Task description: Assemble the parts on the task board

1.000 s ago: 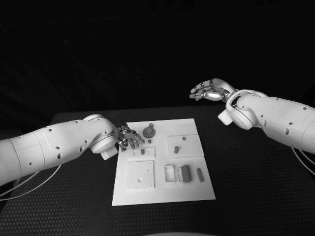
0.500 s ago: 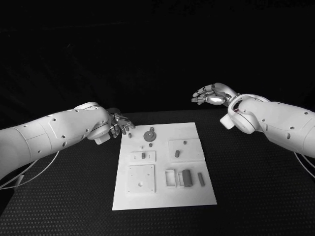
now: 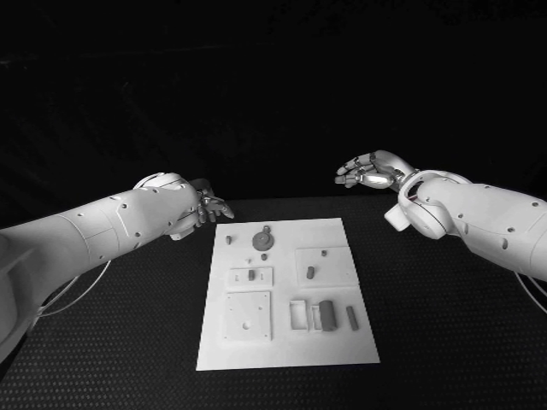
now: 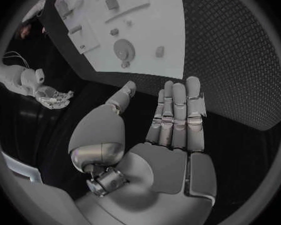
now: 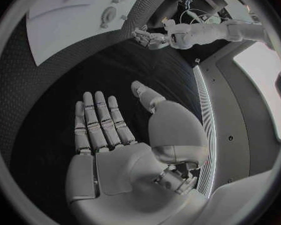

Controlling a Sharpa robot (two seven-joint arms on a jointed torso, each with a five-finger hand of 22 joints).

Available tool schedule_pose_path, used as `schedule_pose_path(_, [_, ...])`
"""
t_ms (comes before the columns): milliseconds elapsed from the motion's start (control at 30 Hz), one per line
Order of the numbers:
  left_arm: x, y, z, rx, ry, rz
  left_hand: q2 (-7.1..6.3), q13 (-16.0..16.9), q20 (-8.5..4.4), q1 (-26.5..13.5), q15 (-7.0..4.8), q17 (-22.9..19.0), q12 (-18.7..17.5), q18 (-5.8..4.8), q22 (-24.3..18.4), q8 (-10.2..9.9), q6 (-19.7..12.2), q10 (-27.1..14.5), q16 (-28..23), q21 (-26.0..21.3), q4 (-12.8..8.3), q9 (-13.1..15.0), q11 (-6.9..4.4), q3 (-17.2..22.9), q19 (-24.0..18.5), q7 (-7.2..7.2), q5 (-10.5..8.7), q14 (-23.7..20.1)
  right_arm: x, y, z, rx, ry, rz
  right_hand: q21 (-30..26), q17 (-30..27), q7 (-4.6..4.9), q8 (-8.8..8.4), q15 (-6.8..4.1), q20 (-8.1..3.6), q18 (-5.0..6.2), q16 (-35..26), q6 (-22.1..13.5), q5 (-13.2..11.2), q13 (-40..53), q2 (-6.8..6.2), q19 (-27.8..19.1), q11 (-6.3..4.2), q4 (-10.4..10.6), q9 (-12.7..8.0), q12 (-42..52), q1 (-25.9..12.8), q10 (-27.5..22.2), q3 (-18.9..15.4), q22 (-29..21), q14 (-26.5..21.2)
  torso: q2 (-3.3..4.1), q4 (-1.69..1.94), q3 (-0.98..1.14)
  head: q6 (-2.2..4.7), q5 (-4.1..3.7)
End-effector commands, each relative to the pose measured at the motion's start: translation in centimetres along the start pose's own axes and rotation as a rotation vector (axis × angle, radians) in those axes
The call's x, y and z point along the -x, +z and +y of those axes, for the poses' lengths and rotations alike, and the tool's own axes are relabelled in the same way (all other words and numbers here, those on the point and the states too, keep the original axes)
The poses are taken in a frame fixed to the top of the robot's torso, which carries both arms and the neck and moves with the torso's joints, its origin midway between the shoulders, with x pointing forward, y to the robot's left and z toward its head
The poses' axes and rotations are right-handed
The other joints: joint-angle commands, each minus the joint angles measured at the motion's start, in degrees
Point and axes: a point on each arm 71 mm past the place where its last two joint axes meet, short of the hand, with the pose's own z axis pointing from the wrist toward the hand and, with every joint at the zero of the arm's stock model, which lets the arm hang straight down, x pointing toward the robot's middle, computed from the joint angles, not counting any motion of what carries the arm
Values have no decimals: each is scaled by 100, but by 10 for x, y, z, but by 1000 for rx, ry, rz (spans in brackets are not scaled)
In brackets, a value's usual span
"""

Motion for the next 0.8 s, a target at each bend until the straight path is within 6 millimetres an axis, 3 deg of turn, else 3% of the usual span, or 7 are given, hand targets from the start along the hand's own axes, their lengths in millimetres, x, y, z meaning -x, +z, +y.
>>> schedule_pose_path(33, [-4, 3, -6, -18, 52, 25, -6, 1, -6, 21, -14, 53, -22, 258, 35, 6, 3, 100, 50, 20, 36, 0, -11, 4, 46, 32, -34, 30, -2, 0, 1, 9, -1, 15, -32, 10, 193, 21, -7, -18, -46, -3, -36, 2, -4, -15, 41, -13, 37, -7, -27, 26, 36, -9, 8, 36, 6, -3, -3, 6, 13])
schedule_pose_path(733, [-38, 16, 3, 37, 106, 134, 56, 52, -40, 58, -54, 208, 41, 273, 129, 75, 103, 284, 175, 93, 54, -2, -51, -39, 114, 56, -31, 78, -6, 1, 5, 18, 2, 24, -35, 11, 196, 22, -8, -18, -45, -4, -37, 2, -3, -17, 44, -11, 39, -9, -29, 25, 37, -10, 9, 37, -3, 1, 1, -30, -42])
schedule_pose_path(800, [-39, 17, 4, 37, 101, 135, 163, 121, -61, 28, -93, 271, 178, 282, 169, 207, 341, 511, 266, 154, 99, 48, -113, -56, 187, 28, -40, 154, -6, 1, 5, 17, 2, 24, -36, 11, 197, 22, -8, -18, -45, -4, -37, 2, -3, -18, 45, -11, 39, -9, -30, 25, 37, -10, 9, 37, -2, 1, 0, -33, -48])
